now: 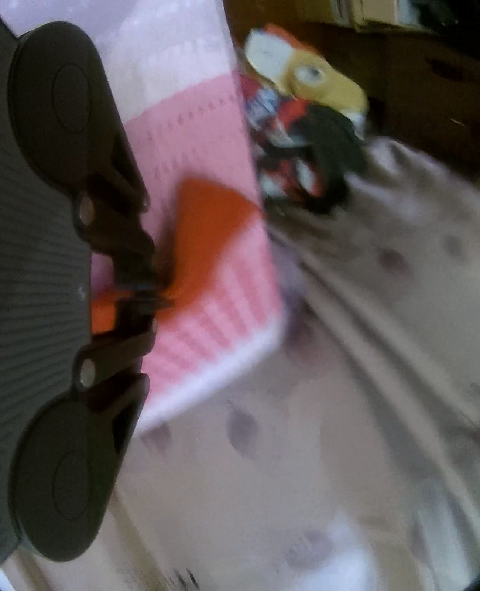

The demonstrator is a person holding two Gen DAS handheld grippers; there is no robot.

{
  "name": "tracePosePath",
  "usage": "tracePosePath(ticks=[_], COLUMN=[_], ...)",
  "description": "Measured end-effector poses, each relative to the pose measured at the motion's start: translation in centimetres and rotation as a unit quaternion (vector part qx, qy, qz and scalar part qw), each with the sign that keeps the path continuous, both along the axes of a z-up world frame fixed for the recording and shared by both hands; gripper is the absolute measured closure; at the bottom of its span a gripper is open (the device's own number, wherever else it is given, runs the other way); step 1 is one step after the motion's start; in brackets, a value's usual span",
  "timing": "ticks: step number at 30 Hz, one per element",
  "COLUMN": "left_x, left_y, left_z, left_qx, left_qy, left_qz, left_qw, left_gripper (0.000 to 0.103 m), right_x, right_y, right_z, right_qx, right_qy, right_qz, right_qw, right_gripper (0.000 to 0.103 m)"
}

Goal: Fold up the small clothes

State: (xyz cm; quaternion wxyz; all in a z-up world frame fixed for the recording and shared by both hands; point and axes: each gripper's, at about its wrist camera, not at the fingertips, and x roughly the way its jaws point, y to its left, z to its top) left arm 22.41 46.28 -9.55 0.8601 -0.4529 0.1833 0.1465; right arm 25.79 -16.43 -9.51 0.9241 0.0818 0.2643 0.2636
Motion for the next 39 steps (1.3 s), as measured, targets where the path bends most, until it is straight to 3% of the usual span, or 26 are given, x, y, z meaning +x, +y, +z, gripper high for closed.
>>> tracePosePath(ticks=[2, 6, 10, 14, 17, 19, 21, 25, 28, 29, 31, 32, 33, 37, 39], left_x=[-0.4, 0.9, 2.9, 6.3, 8.8, 10.1, 11.3, 12.9, 13.7, 13.7, 13.3, 12.9, 12.2, 8.4, 7.2], left_y=[-1.9, -7.9, -17.2, -27.1, -34.5, -39.5, -43.7, -50.2, -51.7, -51.9, -51.8, -51.6, -51.1, -47.2, -44.7], left_z=[2.5, 8.9, 14.8, 17.1, 16.4, 14.7, 12.8, 7.8, 4.7, 4.3, 4.0, 4.3, 4.8, 6.7, 6.8], left_qx=[0.020, 0.064, 0.101, 0.099, 0.107, 0.113, 0.121, 0.137, 0.088, 0.079, 0.079, 0.087, 0.097, 0.115, 0.117], left_qy=[-0.045, -0.097, -0.141, -0.156, -0.145, -0.132, -0.118, -0.090, -0.086, -0.082, -0.082, -0.084, -0.097, -0.145, -0.144], left_qz=[0.004, -0.064, -0.157, -0.251, -0.314, -0.354, -0.394, -0.473, -0.504, -0.507, -0.508, -0.504, -0.494, -0.446, -0.413], left_qw=[0.9988, 0.9913, 0.9723, 0.9501, 0.9322, 0.9191, 0.9032, 0.8658, 0.8549, 0.8541, 0.8541, 0.8550, 0.8583, 0.8756, 0.8915], left_gripper=[0.100, 0.100, 0.100, 0.100, 0.100, 0.100, 0.100, 0.099, 0.095, 0.085, 0.047, 0.019, 0.007, 0.002, 0.002], right_x=[0.2, 0.5, 0.3, 0.1, 0.0, -0.1, -0.4, -0.4, -0.3, -0.6, -0.6, -0.8, -0.9, -1.2, -1.5], right_y=[-0.8, -3.6, -6.4, -9.1, -11.4, -13.3, -14.2, -13.9, -13.9, -14.1, -14.2, -14.4, -14.5, -14.4, -14.3], right_z=[-0.1, -0.6, -1.2, -2.2, -3.4, -4.9, -5.6, -5.4, -5.5, -5.4, -5.5, -5.6, -5.6, -5.4, -5.0], right_qx=[0.025, 0.105, 0.182, 0.254, 0.316, 0.372, 0.405, 0.392, 0.391, 0.393, 0.399, 0.401, 0.402, 0.397, 0.388], right_qy=[0.006, 0.016, 0.015, 0.015, 0.021, 0.034, 0.022, 0.015, 0.016, 0.015, 0.013, 0.012, 0.010, 0.005, 0.000], right_qz=[-0.010, -0.040, -0.080, -0.118, -0.155, -0.187, -0.190, -0.198, -0.199, -0.198, -0.196, -0.196, -0.198, -0.203, -0.212], right_qw=[1.000, 0.994, 0.980, 0.960, 0.936, 0.909, 0.894, 0.898, 0.899, 0.898, 0.896, 0.895, 0.894, 0.895, 0.897], right_gripper=[0.001, 0.001, 0.000, 0.000, 0.000, 0.000, 0.003, 0.001, 0.001, 0.001, 0.001, 0.001, 0.001, 0.000, 0.000])
